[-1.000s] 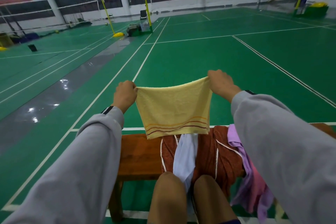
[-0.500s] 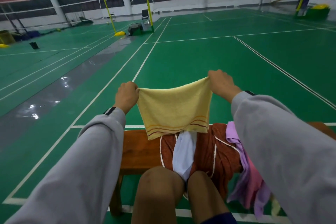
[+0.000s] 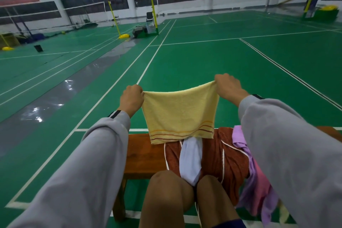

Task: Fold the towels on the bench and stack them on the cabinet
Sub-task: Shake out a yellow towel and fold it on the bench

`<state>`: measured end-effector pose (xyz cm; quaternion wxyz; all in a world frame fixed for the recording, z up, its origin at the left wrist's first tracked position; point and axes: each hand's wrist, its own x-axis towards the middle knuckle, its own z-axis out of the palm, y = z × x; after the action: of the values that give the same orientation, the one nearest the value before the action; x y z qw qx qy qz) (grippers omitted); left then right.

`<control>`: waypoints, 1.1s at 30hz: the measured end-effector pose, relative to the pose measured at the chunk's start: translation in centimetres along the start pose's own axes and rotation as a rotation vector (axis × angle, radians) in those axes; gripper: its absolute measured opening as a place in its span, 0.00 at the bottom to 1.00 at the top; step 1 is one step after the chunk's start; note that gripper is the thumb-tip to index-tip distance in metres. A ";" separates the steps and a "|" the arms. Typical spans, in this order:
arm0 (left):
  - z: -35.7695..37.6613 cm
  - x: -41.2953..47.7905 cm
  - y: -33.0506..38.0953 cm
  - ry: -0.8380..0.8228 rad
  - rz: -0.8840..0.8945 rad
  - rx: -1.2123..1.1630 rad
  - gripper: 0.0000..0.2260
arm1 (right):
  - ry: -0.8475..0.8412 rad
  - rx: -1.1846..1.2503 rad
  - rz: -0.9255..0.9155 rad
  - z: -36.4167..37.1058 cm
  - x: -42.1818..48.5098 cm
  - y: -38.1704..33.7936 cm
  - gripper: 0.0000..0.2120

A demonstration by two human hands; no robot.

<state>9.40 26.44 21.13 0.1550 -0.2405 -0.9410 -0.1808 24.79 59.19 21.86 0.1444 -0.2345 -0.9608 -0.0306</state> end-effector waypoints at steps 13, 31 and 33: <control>-0.7 -0.8 0.8 0.015 -0.001 0.002 0.11 | 0.027 -0.005 -0.026 -1.0 -0.6 0.0 0.08; 0.2 -1.2 2.7 0.006 0.012 0.011 0.10 | 0.007 -0.037 0.003 0.3 -1.8 2.2 0.08; 0.7 -1.4 2.8 0.002 0.005 0.013 0.09 | -0.004 -0.042 0.005 0.7 -1.7 2.5 0.09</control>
<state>11.87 28.46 20.73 0.1576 -0.2417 -0.9414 -0.1747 27.24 60.74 20.69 0.1378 -0.2399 -0.9597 -0.0499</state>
